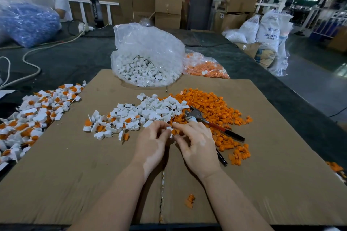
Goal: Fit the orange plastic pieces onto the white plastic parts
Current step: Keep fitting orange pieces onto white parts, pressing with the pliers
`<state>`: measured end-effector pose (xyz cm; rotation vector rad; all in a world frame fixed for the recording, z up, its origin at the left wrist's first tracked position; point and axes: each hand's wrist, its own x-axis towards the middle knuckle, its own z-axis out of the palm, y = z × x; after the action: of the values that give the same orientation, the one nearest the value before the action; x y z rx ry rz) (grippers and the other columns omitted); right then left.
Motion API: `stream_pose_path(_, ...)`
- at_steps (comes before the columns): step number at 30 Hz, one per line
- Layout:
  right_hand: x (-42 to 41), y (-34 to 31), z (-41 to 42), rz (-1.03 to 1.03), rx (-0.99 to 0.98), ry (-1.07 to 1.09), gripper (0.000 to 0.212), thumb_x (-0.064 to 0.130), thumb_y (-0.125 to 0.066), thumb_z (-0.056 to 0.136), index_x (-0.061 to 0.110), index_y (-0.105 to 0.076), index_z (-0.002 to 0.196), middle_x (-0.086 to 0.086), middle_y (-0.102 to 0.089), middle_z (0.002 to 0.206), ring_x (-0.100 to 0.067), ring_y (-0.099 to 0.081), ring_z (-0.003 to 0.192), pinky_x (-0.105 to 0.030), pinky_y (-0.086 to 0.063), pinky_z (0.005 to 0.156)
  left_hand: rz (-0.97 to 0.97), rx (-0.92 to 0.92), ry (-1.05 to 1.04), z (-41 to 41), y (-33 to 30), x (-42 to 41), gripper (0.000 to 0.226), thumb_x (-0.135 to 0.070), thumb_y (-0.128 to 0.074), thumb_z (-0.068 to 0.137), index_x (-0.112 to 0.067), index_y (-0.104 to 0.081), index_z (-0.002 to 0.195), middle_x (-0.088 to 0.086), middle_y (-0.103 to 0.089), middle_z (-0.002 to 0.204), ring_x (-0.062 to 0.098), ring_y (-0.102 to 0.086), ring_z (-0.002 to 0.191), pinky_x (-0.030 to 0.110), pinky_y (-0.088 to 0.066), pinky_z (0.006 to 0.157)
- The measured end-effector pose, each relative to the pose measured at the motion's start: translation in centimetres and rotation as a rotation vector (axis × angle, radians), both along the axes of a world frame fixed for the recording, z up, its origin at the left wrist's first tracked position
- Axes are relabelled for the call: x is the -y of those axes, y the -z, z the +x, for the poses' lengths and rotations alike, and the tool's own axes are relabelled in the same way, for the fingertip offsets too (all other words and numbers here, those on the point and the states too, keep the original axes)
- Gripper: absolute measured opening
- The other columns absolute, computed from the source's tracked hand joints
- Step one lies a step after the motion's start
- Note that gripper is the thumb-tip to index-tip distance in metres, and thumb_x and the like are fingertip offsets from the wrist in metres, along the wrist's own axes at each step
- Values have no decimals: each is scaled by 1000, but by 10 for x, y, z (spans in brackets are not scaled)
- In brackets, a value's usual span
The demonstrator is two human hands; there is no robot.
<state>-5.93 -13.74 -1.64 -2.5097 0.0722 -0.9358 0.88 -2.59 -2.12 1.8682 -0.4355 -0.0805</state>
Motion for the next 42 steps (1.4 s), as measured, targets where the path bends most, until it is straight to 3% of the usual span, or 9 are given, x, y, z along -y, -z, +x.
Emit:
stream_pose_path(4, 0, -1, 0, -12, -8, 2, 22, 8, -72, 78, 15, -72, 99, 0, -60, 79, -19, -54, 78, -29, -38, 70, -5, -1, 17, 1, 1, 1, 18, -15, -57, 90, -30, -59, 81, -9, -62, 72, -9, -56, 65, 4, -38, 57)
stream_pose_path(9, 1, -1, 0, 5, 1, -11, 22, 6, -71, 78, 14, -72, 98, -1, -62, 81, -20, -55, 79, -33, -41, 70, -27, -14, 14, 3, 5, 2, 6, -20, -63, 87, -25, -61, 83, -6, -58, 66, 8, -53, 64, 19, -39, 60)
stream_pose_path(16, 1, 2, 1, -25, 10, 8, 22, 12, -72, 77, 14, -70, 99, 1, -62, 83, -19, -56, 82, -33, -43, 73, 27, 42, 14, 2, 2, 1, 13, -16, -64, 86, -26, -58, 80, -5, -57, 67, 6, -51, 63, 8, -37, 54)
stream_pose_path(20, 4, -2, -2, -19, 55, 193, 24, 22, -66, 80, 13, -69, 102, -1, -66, 94, -23, -59, 92, -37, -39, 81, -7, 1, 2, 1, 1, 2, 4, -16, -64, 86, -17, -61, 86, 0, -59, 72, 8, -53, 65, 7, -37, 54)
stream_pose_path(24, 20, -11, -8, -60, -314, 565, 48, 45, -47, 92, 18, -48, 132, -4, -52, 130, -23, -43, 123, -46, -23, 104, 16, 7, -1, 1, 2, 2, 2, -18, -63, 87, -18, -61, 87, -1, -58, 72, 6, -50, 64, 6, -36, 54)
stream_pose_path(27, 32, -14, -12, -99, -607, 626, 65, 61, -33, 90, 22, -29, 142, -2, -37, 143, -22, -31, 133, -52, -11, 111, 35, 19, -6, 2, 2, 2, 3, -19, -62, 88, -19, -60, 87, 2, -60, 75, 7, -51, 65, 6, -36, 54)
stream_pose_path(34, 36, -23, -9, -116, -734, 574, 54, 54, -48, 85, 19, -44, 125, -8, -38, 136, -28, -30, 129, -55, -11, 110, 15, 20, -5, 2, 0, 1, 4, -18, -63, 87, -20, -59, 87, 7, -64, 79, 12, -55, 70, 8, -37, 56)
stream_pose_path(38, 34, -28, -8, -115, -689, 584, 48, 53, -47, 85, 15, -46, 114, -10, -42, 127, -29, -35, 120, -47, -28, 100, -15, -22, -20, 4, -2, 2, 6, -18, -63, 87, -13, -60, 90, 13, -65, 83, 17, -57, 75, 9, -38, 57)
stream_pose_path(42, 30, -34, -10, -108, -611, 526, 43, 48, -44, 88, 13, -44, 112, -8, -48, 119, -27, -43, 111, -37, -36, 89, -85, -106, -17, 4, -4, 2, 13, -18, -64, 86, -9, -62, 95, 16, -67, 86, 25, -63, 83, 34, -48, 76)
